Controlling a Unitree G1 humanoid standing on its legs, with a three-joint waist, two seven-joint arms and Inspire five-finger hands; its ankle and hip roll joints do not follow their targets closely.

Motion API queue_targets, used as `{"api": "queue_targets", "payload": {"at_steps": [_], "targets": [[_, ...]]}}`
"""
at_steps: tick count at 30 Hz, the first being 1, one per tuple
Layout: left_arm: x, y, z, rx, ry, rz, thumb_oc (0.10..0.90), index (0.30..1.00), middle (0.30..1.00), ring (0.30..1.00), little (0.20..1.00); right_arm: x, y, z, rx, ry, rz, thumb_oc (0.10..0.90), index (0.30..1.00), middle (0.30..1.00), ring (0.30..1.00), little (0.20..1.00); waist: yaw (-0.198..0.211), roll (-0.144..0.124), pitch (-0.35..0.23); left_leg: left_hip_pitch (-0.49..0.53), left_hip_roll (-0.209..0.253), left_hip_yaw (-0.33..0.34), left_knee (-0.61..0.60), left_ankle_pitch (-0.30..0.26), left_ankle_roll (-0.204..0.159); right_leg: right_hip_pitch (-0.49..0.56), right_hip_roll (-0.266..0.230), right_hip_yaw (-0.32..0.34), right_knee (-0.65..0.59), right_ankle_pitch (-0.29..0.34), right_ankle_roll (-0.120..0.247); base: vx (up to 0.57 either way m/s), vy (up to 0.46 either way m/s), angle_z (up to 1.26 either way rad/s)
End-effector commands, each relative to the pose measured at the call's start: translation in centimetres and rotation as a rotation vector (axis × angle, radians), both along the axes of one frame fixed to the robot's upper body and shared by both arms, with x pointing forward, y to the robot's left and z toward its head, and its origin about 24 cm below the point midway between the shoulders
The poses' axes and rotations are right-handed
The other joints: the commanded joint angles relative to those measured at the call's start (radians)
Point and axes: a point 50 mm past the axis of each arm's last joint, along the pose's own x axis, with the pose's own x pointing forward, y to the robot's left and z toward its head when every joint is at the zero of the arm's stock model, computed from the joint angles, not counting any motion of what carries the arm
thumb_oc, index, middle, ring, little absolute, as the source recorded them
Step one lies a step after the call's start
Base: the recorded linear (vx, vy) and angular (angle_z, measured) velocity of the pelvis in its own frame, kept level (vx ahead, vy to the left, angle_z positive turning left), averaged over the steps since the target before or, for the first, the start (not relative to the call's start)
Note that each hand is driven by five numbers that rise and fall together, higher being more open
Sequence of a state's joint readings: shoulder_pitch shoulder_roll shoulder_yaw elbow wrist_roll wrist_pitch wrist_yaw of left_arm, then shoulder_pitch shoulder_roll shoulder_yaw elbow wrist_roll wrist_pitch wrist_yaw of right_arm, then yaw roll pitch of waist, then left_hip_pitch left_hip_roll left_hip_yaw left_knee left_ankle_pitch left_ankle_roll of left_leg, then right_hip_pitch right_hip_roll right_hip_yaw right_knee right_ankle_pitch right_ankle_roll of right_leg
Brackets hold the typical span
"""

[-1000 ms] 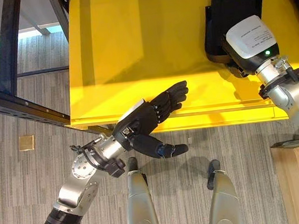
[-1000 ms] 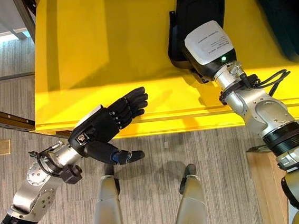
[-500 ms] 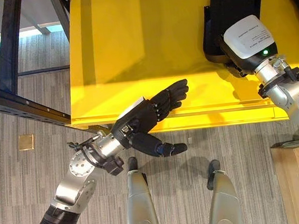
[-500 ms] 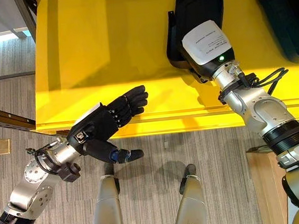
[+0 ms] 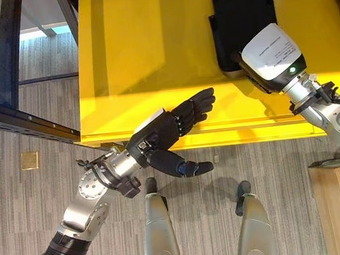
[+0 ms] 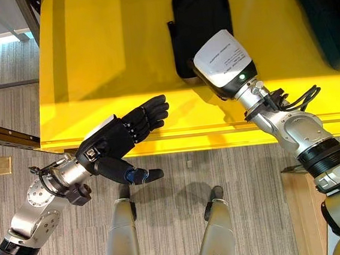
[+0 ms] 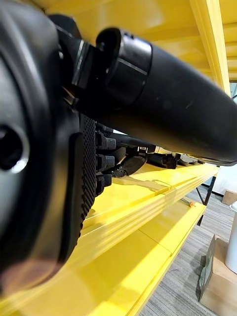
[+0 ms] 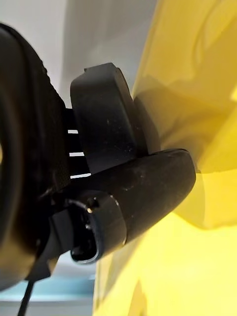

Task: Move parts from the plastic box to the shelf.

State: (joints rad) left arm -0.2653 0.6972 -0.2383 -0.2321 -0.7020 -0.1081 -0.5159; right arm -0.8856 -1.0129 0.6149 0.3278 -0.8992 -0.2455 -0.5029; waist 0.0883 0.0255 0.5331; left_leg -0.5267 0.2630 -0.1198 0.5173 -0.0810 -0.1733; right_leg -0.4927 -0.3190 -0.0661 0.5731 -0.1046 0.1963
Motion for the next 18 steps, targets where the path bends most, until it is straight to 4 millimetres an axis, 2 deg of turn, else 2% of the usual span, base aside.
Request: {"api": "queue_targets", "payload": {"at_steps": [1,8,10,15,18], "targets": [[-1.3,-0.8,3.8,-0.06,-0.193,-0.117,0.9,1.0,1.0,1.0,1.0,-1.4,2.2,5.9,0.073,-0.28,0.152,0.4,0.3,0.3,0.3,0.3,0.008,-0.015,-0.021,0.016,-0.066,0.078,-0.014,-0.042,0.102,0.012,0.056,0.0,0.093,-0.112,-0.103,0.0,0.0,0.0],[-1.3,-0.7,4.1,-0.069,-0.202,-0.123,0.9,1.0,1.0,1.0,1.0,-1.4,1.9,6.1,0.119,-0.254,0.115,0.4,0.3,0.3,0.3,0.3,-0.004,-0.006,-0.018,0.017,-0.064,0.083,-0.021,-0.034,0.1,-0.002,0.055,0.004,0.098,-0.107,-0.106,0.0,0.0,0.0],[-1.2,-0.8,4.1,-0.073,-0.204,-0.121,0.9,1.0,1.0,1.0,1.0,-1.2,1.5,6.2,0.178,-0.236,0.084,0.4,0.3,0.3,0.3,0.3,-0.009,-0.004,-0.014,0.022,-0.062,0.089,-0.02,-0.039,0.101,-0.004,0.052,0.007,0.097,-0.105,-0.103,0.0,0.0,0.0],[-1.1,-1.0,4.3,-0.094,-0.224,-0.101,0.9,1.0,1.0,1.0,1.0,-0.1,-1.4,6.2,0.449,-0.21,-0.092,0.4,0.3,0.3,0.3,0.3,-0.031,0.006,-0.013,0.032,-0.054,0.104,-0.034,-0.039,0.101,-0.011,0.053,0.023,0.071,-0.089,-0.099,-0.01,0.039,-0.01],[-0.9,-1.2,4.5,-0.111,-0.228,-0.095,0.9,1.0,1.0,1.0,1.0,0.0,-2.0,6.0,0.566,-0.206,-0.117,0.4,0.3,0.3,0.3,0.3,-0.042,0.014,-0.013,0.037,-0.057,0.109,-0.037,-0.042,0.102,-0.012,0.052,0.028,0.069,-0.091,-0.1,0.0,0.064,-0.05]]}}
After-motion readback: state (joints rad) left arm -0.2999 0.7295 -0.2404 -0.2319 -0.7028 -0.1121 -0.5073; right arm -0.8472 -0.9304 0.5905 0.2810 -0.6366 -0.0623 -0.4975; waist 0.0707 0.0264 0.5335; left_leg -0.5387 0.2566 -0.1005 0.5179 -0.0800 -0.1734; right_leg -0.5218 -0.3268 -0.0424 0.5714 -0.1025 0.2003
